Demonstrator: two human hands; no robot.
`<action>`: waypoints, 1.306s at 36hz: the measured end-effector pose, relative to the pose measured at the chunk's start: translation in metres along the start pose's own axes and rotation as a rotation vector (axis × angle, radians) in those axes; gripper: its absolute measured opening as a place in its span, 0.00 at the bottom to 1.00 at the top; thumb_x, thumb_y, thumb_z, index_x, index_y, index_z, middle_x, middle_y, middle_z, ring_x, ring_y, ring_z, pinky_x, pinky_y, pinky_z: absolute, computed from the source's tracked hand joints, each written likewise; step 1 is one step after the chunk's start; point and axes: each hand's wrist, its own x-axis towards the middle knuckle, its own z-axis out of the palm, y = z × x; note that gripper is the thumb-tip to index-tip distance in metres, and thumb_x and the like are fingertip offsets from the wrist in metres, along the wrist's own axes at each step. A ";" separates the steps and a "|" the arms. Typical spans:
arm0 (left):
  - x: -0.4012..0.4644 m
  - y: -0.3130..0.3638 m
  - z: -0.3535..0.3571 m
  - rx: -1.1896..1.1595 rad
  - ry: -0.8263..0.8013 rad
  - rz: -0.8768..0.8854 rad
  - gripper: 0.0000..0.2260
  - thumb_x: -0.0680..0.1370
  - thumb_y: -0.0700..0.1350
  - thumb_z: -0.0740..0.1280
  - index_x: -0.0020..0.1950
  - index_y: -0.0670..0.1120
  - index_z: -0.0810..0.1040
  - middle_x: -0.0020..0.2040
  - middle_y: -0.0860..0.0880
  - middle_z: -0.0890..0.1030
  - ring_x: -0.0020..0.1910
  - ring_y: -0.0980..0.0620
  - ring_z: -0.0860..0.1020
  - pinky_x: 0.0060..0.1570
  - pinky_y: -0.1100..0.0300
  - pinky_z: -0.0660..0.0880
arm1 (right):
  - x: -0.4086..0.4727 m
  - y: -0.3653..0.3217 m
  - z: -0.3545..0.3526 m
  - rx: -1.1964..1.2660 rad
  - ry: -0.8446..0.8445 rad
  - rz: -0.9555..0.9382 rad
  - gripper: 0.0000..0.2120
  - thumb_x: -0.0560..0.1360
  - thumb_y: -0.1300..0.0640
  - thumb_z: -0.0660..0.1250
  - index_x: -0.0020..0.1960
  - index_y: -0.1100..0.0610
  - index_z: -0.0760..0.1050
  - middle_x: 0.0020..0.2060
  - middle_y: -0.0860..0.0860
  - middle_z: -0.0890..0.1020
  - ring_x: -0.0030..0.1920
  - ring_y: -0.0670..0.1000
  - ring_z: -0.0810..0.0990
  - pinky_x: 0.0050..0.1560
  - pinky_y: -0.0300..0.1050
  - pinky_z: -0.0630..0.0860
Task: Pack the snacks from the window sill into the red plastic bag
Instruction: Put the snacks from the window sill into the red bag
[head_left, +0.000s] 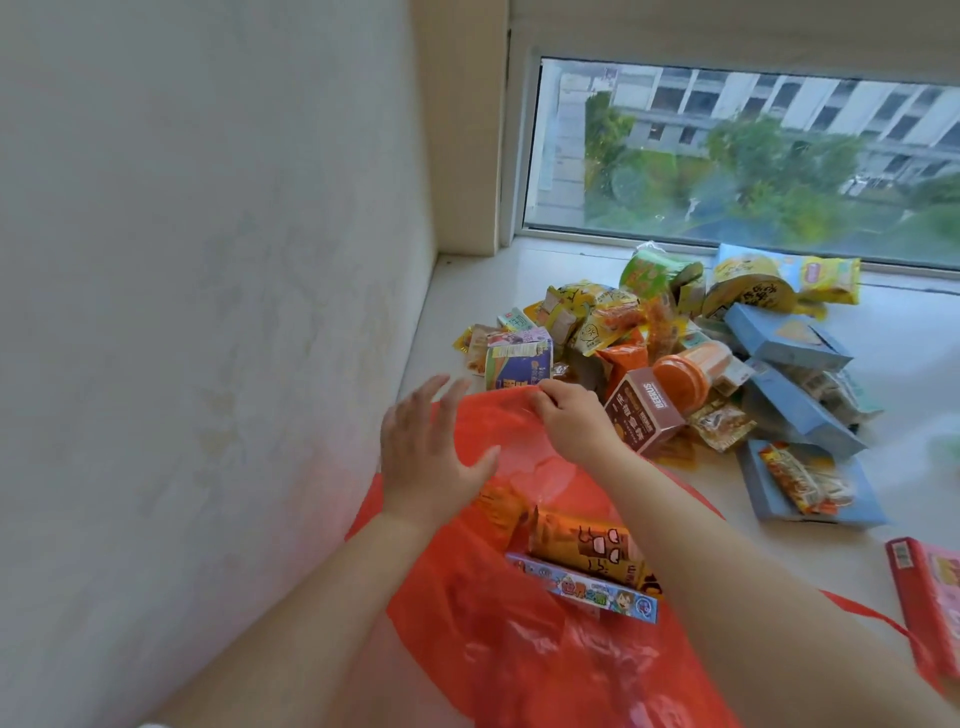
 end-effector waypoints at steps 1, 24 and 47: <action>-0.001 0.003 0.005 0.088 -0.058 0.023 0.36 0.64 0.64 0.66 0.69 0.53 0.63 0.65 0.48 0.71 0.61 0.46 0.73 0.57 0.45 0.72 | -0.002 -0.004 -0.001 0.009 -0.003 -0.020 0.15 0.80 0.57 0.56 0.37 0.61 0.71 0.31 0.53 0.74 0.33 0.52 0.71 0.33 0.46 0.62; -0.032 -0.037 -0.037 0.223 -0.401 -0.345 0.23 0.75 0.47 0.67 0.70 0.53 0.69 0.69 0.49 0.68 0.64 0.47 0.72 0.60 0.53 0.69 | -0.029 -0.001 0.016 -0.250 -0.006 -0.055 0.10 0.78 0.49 0.62 0.52 0.53 0.78 0.47 0.51 0.82 0.47 0.54 0.78 0.42 0.45 0.71; -0.082 -0.026 -0.047 -1.316 -0.423 -1.142 0.18 0.68 0.32 0.51 0.31 0.38 0.80 0.27 0.43 0.77 0.24 0.50 0.76 0.26 0.65 0.75 | -0.038 0.022 0.015 -0.131 0.077 0.054 0.10 0.79 0.51 0.61 0.50 0.56 0.77 0.42 0.52 0.79 0.43 0.54 0.76 0.42 0.46 0.72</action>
